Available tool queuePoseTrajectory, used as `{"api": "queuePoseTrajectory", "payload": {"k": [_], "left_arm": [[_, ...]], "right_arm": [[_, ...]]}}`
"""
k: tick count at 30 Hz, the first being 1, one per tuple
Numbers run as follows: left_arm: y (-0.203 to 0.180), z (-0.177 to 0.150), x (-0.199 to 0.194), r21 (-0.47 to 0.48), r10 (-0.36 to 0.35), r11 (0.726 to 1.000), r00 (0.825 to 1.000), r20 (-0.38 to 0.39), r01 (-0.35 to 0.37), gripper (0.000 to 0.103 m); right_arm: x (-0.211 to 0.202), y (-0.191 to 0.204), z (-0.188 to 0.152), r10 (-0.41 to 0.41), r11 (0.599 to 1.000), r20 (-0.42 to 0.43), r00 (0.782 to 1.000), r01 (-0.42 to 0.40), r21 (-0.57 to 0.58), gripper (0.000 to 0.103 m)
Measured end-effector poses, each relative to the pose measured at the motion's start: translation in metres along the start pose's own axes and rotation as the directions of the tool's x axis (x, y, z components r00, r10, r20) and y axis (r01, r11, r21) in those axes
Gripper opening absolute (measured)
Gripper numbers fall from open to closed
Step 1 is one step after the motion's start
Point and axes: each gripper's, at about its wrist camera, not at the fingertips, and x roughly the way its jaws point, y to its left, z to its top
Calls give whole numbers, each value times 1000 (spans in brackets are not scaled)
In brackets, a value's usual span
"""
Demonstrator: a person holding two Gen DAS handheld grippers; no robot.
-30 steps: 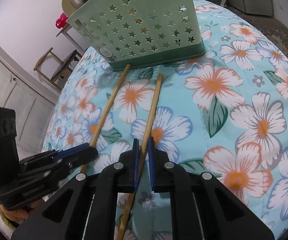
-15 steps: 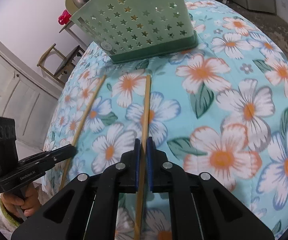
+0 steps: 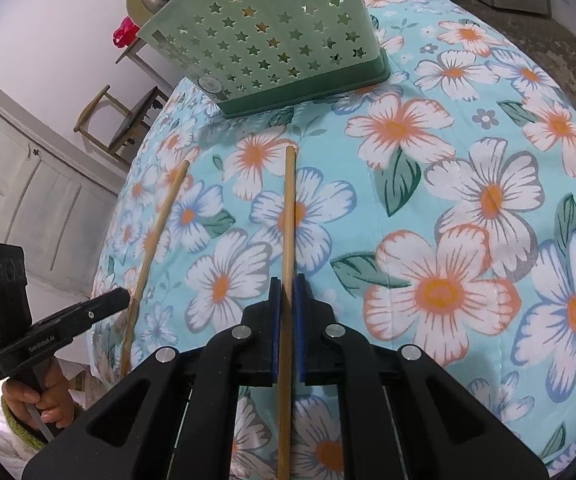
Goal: Organize utensils
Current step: 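Lift both chopsticks off the cloth, holding one upright in each tool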
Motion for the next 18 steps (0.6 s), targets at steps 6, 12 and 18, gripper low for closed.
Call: {"api": "queuePoseTrajectory", "payload": {"k": [6,12,18], "left_arm": [[2,12,-1,-8,4,1000,1000,16,-4,16],[3,16,2,-14,8,1000,1000,10,-8,17],[4,17,3,-21,11,1000,1000,6,-11,17]], "right_arm": [[5,4,5,15,1000,-16,1000,-15,-10,19],[9,11,6,23,999,-22,999,-24,-24,28],[11,12,7,32,999,-25,999,-32,-27,31]]}}
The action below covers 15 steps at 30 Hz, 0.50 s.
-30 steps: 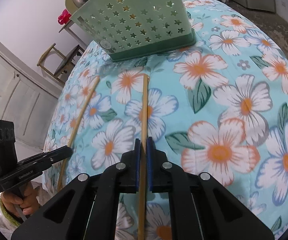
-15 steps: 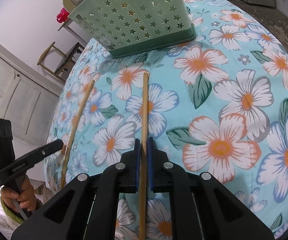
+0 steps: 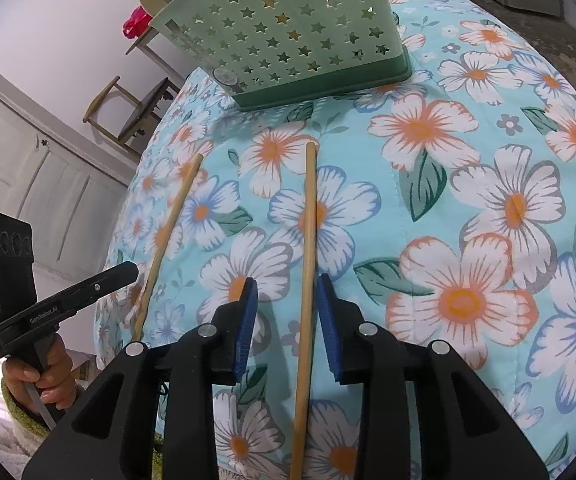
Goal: Organize utensils
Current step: 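Lift both chopsticks off the cloth, holding one upright in each tool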
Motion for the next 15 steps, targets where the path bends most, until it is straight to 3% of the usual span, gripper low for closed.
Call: {"api": "queuePoseTrajectory", "payload": {"k": [15], "left_arm": [[1,0,1,-2,0,1000,1000,-2,0,17]], "right_arm": [[0,1,0,18,1000,-4,1000,-18,-3,40]]}}
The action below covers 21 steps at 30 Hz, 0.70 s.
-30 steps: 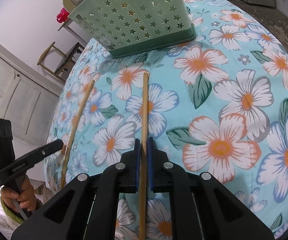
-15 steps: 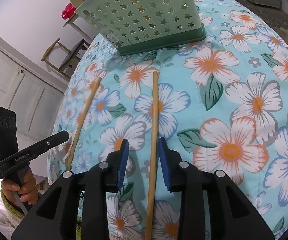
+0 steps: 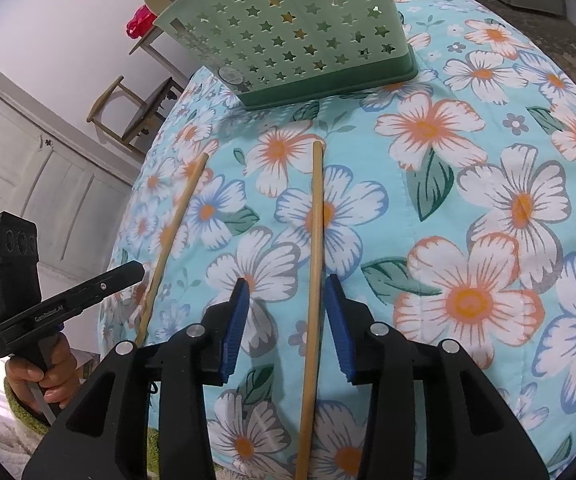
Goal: Organize utensils
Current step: 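Lift both chopsticks off the cloth, holding one upright in each tool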
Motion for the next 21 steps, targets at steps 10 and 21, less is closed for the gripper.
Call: {"api": "queuePoseTrajectory", "payload": {"k": [10,21], "left_arm": [[1,3,0,2,-3,1000,1000,1,3,17],[-27,31,18,151,45,988,999,1,-45,30]], "right_arm": [[2,3,2,7,1000,-10,1000,-8,-8,46],[-4,2,27,-62,995,35,997,65,-77,46]]}}
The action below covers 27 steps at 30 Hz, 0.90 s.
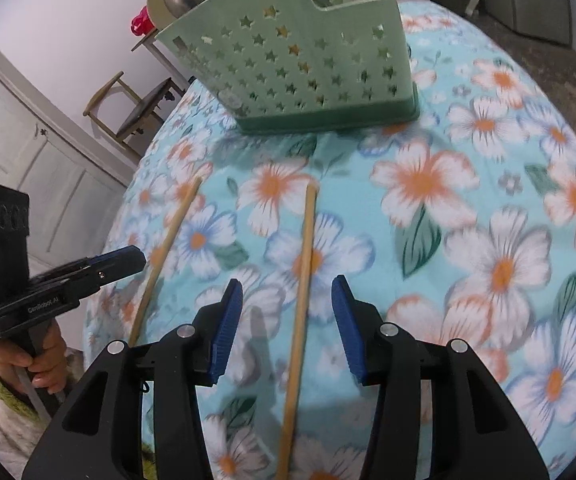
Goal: Organize utensils
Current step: 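Lift both chopsticks off the cloth, holding one upright in each tool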
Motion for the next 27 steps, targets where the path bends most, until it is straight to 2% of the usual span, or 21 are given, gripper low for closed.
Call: {"api": "queuePoseTrajectory", "payload": {"k": [5,10,13,15,20,27], "left_arm": [[-18,17,23,114,102,988,995,1,-102,30],[-34,28,46,225,240,945,971,17,-237,27],[-42,32,53,261,284,923,958,34,-283,20],[-45,34,56,268,295,917,955,38,-294,17],[-50,35,59,294,323,900,945,47,-322,16],[-50,35,61,299,334,894,941,50,-333,16]], "right_arm": [[11,1,17,-54,998,20,998,54,-41,43],[29,5,28,-128,988,21,992,130,-85,28],[33,7,31,-154,983,32,988,156,-101,18],[35,7,31,-157,982,33,987,159,-99,10],[35,7,30,-150,984,33,988,153,-96,9],[33,5,29,-137,987,32,990,139,-84,9]]}}
